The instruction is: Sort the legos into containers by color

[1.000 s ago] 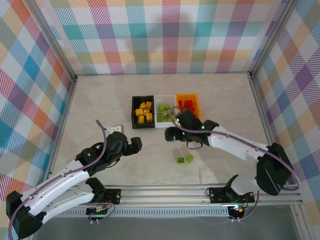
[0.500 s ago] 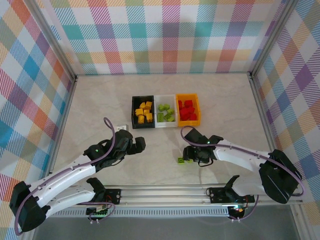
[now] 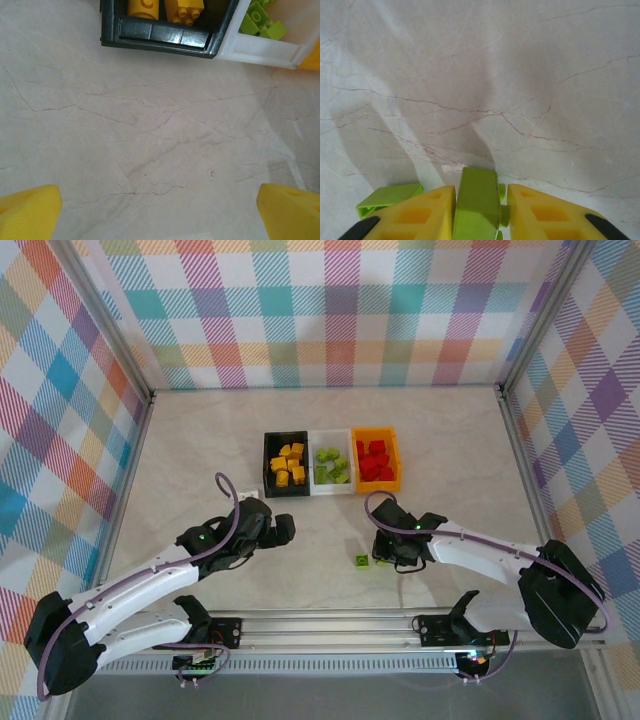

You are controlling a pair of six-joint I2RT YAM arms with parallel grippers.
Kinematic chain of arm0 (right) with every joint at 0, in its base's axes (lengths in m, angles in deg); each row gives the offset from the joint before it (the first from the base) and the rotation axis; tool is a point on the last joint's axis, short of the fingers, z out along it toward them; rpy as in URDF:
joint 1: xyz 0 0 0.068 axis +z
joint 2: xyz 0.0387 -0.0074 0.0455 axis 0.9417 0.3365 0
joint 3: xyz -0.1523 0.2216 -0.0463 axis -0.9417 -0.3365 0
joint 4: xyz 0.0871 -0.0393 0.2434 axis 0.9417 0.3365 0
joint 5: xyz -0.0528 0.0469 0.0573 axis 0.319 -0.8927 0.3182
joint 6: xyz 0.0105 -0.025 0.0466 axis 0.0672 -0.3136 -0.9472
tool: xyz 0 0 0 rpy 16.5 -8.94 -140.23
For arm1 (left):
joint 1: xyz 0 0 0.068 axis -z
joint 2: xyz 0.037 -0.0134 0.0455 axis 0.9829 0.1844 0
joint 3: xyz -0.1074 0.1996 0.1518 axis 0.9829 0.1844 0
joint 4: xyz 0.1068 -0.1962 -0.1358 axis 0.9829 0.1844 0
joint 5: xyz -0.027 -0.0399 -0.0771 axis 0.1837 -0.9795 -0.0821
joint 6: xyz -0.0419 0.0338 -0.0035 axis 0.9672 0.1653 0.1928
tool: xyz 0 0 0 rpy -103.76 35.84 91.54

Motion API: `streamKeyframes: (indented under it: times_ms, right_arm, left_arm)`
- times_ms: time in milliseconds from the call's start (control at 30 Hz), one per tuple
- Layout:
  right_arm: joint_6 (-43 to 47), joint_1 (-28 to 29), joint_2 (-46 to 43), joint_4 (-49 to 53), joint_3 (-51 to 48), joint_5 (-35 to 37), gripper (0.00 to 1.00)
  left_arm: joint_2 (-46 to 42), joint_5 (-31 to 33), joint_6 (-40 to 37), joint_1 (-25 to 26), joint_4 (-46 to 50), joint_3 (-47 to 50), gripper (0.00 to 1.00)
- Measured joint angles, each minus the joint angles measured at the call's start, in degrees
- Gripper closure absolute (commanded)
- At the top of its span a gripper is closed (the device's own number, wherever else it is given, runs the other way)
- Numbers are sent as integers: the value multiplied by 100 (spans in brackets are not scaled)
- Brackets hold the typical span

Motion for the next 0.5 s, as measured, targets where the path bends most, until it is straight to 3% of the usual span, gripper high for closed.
streamKeyframes:
  times_ms: [267,500]
  right_arm:
    - [634,-2,-330,396,619,103,72]
    - [1598,-140,1150,98,3042,101,70]
  left_arm:
    - [20,-22,-107,0,-9,-4,0]
    - [-68,-61,-122,0,22,-4,0]
